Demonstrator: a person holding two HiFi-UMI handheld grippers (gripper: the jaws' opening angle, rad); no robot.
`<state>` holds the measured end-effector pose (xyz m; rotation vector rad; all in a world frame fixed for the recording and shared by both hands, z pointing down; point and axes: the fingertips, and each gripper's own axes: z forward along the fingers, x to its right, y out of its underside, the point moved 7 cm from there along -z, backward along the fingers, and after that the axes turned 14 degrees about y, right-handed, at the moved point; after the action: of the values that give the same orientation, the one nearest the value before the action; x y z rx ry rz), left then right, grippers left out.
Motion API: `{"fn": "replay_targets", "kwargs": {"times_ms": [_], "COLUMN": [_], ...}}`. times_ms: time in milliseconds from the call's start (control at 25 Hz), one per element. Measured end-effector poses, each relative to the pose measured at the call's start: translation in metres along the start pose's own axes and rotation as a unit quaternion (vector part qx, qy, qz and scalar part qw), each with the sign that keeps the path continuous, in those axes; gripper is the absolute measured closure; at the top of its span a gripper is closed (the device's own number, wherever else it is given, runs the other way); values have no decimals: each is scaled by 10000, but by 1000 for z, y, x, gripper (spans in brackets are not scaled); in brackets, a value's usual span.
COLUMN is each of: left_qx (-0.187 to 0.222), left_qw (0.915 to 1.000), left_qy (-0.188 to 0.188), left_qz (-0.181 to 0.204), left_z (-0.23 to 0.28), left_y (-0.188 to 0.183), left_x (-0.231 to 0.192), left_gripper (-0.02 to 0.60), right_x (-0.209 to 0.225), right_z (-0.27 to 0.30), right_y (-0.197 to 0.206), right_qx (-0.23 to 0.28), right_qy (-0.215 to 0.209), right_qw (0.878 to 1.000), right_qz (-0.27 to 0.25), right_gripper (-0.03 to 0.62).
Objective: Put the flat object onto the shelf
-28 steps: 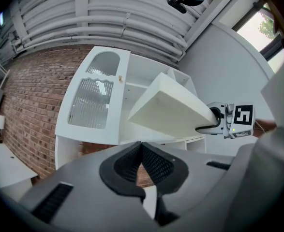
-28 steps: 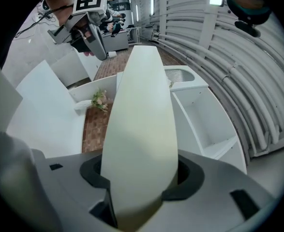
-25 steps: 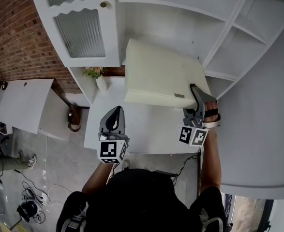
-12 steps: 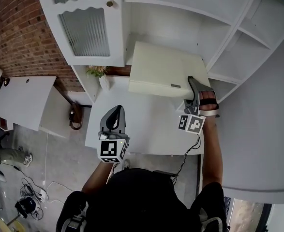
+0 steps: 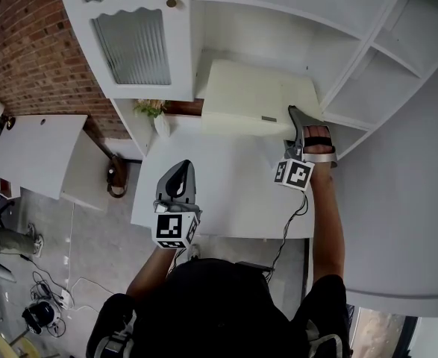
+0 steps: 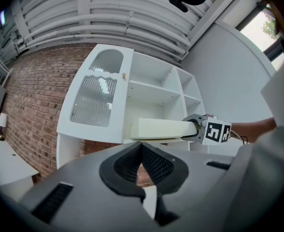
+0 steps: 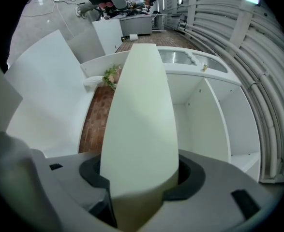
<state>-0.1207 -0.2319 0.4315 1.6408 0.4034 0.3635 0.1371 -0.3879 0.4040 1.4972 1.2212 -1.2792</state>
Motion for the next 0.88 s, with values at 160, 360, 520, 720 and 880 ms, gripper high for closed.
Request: {"fn": "replay_targets", "kwargs": {"times_ms": [160, 360, 520, 720, 880], "left_qx": [12, 22, 5, -9, -43], "left_qw": [10000, 10000, 10000, 10000, 9999], "left_qy": [15, 4, -2, 13, 60], "left_qz": [7, -17, -21, -39, -71], "left_z": [2, 5, 5, 4, 3], "left_y": [-1, 0, 1, 2, 6], "left_x": [0, -2, -3, -4, -3], "left_gripper": [572, 572, 572, 572, 572], "right_x": [-6, -18, -19, -23, -28], "right_z": [14, 35, 45, 52, 55], "right_y": [1, 4, 4, 2, 1], "right_qx": [-37, 26, 73, 147, 192], "right_qy": [17, 117, 118, -80, -573], "right_qw": [10000, 9999, 9999, 9998, 9978], "right_qz": [-27, -78, -41, 55, 266], "right_gripper": [312, 308, 304, 293, 280]}}
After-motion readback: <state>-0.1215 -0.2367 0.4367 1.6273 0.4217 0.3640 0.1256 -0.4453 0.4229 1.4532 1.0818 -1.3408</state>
